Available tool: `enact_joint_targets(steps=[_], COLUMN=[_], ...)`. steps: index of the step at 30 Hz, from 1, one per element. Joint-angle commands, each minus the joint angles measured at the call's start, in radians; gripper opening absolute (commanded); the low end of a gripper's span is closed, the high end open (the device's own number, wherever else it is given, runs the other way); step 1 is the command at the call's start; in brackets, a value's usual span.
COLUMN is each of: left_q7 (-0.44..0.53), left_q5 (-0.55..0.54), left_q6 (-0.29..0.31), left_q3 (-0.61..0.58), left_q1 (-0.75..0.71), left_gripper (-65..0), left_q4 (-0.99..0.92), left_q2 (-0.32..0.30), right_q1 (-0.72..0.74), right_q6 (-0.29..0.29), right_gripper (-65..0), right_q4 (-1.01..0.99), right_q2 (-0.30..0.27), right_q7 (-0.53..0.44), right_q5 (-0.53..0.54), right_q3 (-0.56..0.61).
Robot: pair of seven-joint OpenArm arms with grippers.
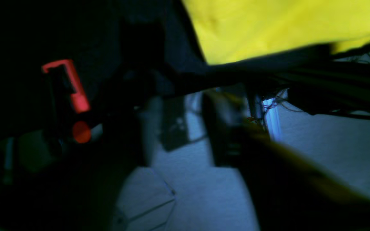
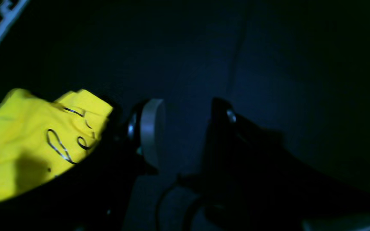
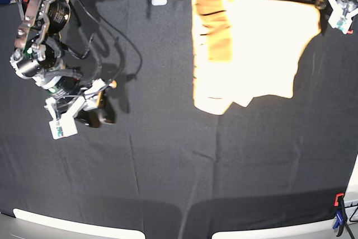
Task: Layout the t-shirt on the table in an organized manner, then fold the t-shirt properly
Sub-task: 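Release the shirt and move both grippers away from it, then grasp the folded shirt's edges with both grippers and lift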
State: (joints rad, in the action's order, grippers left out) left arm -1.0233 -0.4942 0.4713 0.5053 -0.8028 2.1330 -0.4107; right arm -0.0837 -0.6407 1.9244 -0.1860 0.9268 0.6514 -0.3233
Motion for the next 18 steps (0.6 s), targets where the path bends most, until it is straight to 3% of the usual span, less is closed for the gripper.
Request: enact_joint_targets(steps=[1,5,7,9,12,18], left_q7=[0.018,0.051,0.051,0.039,0.015,-0.002], left_q5=[-0.021,-0.114,-0.214,-0.328,-0.443,-0.448], left_q6=[0.000,0.000,0.017,0.065,0.104,0.108], left_q3=[0.006,0.006,0.006,0.006,0.002,-0.063], left_q1=[-0.006,-0.005,-0.005,-0.006,-0.006,-0.009], left_gripper=[-34.1,-33.4,-35.0,-43.6,-65.0,-65.0], left_q4=[0.016,0.023,0.031,0.034,0.034,0.033], left_q2=[-0.011,-0.011,-0.011,-0.010,-0.010,-0.003], right_q1=[0.015,0.017,0.020,0.028,0.057,0.161], right_q6=[-0.017,-0.017,-0.017,-0.017,-0.017,-0.016], right_gripper=[-41.3,-41.5,-45.1,-53.1,-65.0,-65.0], right_q4=[0.015,0.015,0.014,0.014,0.000,-0.128], right_q2=[-0.011,-0.011,-0.011,-0.011,-0.011,-0.003], right_q7=[-0.024,-0.024,-0.025,-0.032,-0.070,-0.111], right_q5=[0.035,0.040,0.035,0.001,-0.080,-0.208], right_q3=[0.002,0.062,0.121,0.192,0.300,0.462])
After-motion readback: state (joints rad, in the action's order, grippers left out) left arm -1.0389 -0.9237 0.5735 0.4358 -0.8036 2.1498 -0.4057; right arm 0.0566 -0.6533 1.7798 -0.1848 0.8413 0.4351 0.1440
